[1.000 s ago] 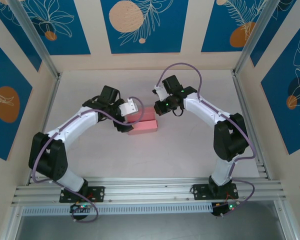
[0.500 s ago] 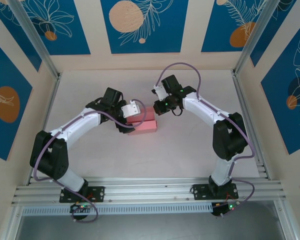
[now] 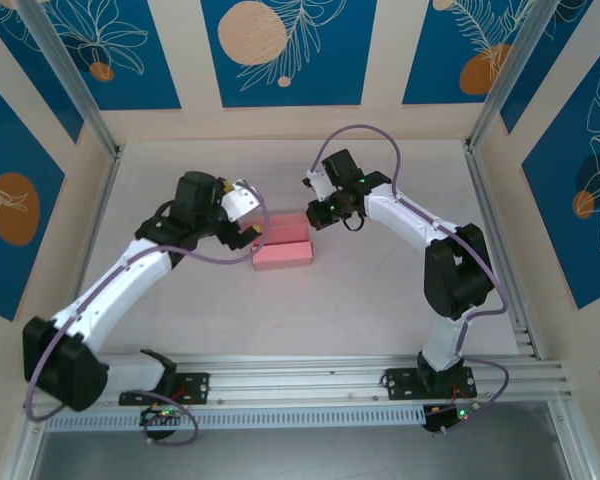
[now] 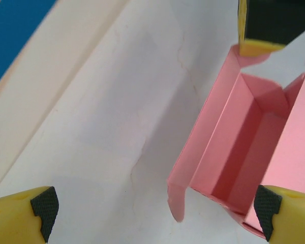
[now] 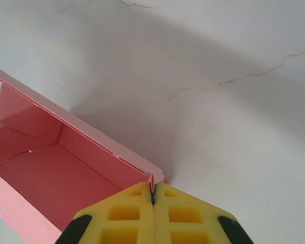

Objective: Fold the paper box

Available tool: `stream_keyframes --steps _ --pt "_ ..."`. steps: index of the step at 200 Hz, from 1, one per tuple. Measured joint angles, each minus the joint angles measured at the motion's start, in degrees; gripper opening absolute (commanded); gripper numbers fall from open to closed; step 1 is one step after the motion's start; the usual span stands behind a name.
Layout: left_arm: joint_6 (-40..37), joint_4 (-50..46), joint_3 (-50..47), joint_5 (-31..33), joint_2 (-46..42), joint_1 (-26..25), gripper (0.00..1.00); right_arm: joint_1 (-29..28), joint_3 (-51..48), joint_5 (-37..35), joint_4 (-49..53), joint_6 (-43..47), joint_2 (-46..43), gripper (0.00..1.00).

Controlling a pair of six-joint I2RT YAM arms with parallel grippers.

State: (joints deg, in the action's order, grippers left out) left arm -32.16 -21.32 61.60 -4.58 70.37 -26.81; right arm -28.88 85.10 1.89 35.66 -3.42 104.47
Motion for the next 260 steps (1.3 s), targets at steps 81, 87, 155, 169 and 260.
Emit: stream_keyframes --steps 81,87,155,169,260 --pt "5.44 -0.92 -10.51 -18.18 -0.17 -11.63 0.36 -0.66 1.01 0.00 1.05 0.00 0.39 0.00" --pt "5.57 -0.94 -10.95 -18.86 1.07 -12.55 0.36 -0.74 1.03 0.00 1.07 0.00 0.44 0.00" --pt "6.43 -1.57 -12.44 -20.55 10.21 -15.39 0.37 -1.16 1.38 0.00 1.09 0.00 1.18 0.00" --pt "6.91 -0.85 -12.02 -18.34 13.68 -15.39 0.33 -1.27 1.57 0.00 1.09 0.00 1.53 0.00" --pt "14.95 13.53 -11.41 -6.40 18.05 -15.39 0.23 -4.00 1.60 -1.62 1.33 -1.14 1.62 0.00"
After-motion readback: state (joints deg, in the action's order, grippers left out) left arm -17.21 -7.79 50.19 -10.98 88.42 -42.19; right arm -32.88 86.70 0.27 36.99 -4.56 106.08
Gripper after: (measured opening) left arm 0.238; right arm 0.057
